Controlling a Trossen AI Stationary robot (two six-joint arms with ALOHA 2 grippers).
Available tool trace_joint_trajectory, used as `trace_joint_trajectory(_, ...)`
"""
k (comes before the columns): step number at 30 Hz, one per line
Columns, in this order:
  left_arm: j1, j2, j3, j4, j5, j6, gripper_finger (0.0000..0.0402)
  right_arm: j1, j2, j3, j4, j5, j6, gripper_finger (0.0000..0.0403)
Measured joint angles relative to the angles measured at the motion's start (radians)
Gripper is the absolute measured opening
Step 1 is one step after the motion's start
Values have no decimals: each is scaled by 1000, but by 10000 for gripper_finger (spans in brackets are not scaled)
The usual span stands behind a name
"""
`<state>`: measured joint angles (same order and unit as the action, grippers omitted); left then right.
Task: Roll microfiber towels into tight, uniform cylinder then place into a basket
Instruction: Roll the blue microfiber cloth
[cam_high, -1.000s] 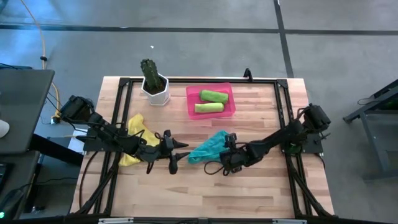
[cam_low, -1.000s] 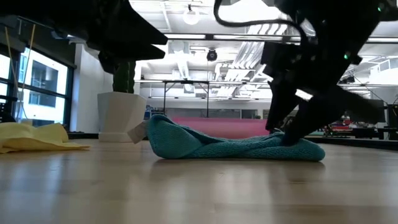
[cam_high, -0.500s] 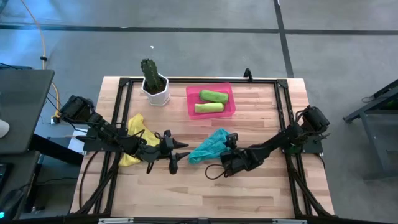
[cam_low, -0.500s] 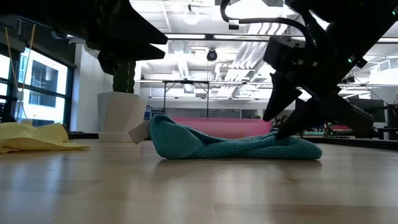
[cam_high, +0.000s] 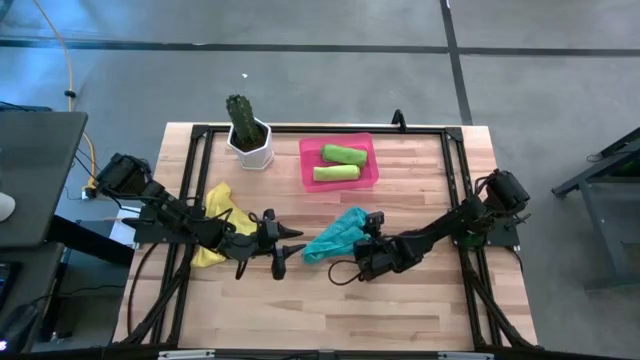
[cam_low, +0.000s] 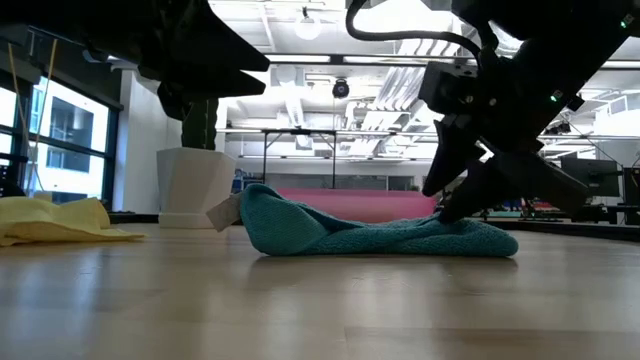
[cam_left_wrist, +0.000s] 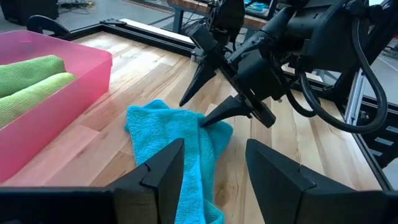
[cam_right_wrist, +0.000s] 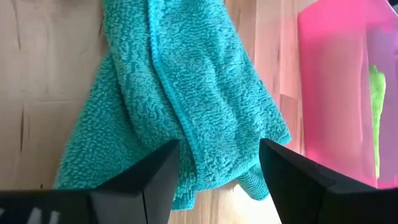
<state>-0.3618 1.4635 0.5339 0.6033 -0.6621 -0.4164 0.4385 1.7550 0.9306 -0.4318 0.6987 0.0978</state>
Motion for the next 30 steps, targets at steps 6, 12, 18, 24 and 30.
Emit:
trace_joint_trajectory(6,0,0,0,0,2,0,161,0,0,0,-3,53,3,215)
trace_joint_trajectory(12,0,0,0,0,4,0,161,-2,0,0,-4,136,-26,215)
trace_joint_trajectory(18,0,0,0,-1,4,0,161,-2,0,0,-4,64,17,215)
trace_joint_trajectory(24,0,0,0,-9,4,0,161,1,0,-18,0,18,83,215)
trace_joint_trajectory(30,0,0,0,-15,5,0,161,2,0,-47,3,55,85,215)
